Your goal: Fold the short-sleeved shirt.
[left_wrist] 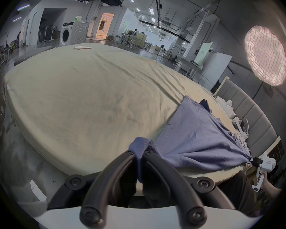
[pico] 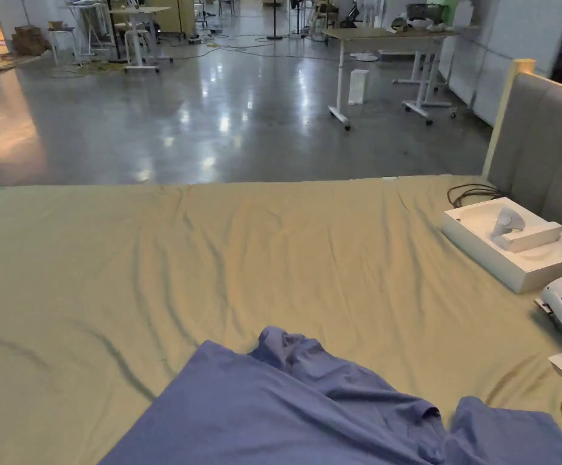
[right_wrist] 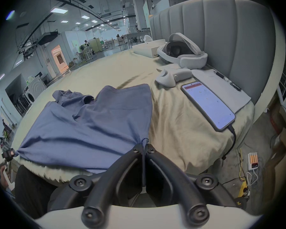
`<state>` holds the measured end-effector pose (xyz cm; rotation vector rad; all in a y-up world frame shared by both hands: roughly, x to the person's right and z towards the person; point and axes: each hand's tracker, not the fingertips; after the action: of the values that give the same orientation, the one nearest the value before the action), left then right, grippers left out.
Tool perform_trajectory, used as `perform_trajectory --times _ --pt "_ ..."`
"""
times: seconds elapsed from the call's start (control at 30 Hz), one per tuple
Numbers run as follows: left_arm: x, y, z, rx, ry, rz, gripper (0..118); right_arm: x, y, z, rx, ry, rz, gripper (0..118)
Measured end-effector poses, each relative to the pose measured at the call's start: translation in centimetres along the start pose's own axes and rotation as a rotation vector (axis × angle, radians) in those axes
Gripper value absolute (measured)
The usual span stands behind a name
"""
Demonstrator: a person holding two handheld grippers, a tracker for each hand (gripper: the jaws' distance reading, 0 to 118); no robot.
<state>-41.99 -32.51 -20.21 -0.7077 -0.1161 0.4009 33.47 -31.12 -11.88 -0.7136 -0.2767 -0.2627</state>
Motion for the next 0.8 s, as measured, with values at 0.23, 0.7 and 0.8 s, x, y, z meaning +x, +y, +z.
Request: perform_trajectory --times 0.23,0.7,0.8 --pt "-0.5 0.9 3.1 0.025 0.124 -0.055 92 1.8 0.0 1.3 0.022 -0.051 -0.091 89" --pt "19.0 4.8 16.8 0.468 -0.054 -0.371 92 -10.1 6.8 18.4 0.498 0.177 0.026 91" --pt "23.1 5.1 17.4 0.471 -0.123 -0.434 92 -14.5 8.1 20.7 0.547 0.212 0.121 90"
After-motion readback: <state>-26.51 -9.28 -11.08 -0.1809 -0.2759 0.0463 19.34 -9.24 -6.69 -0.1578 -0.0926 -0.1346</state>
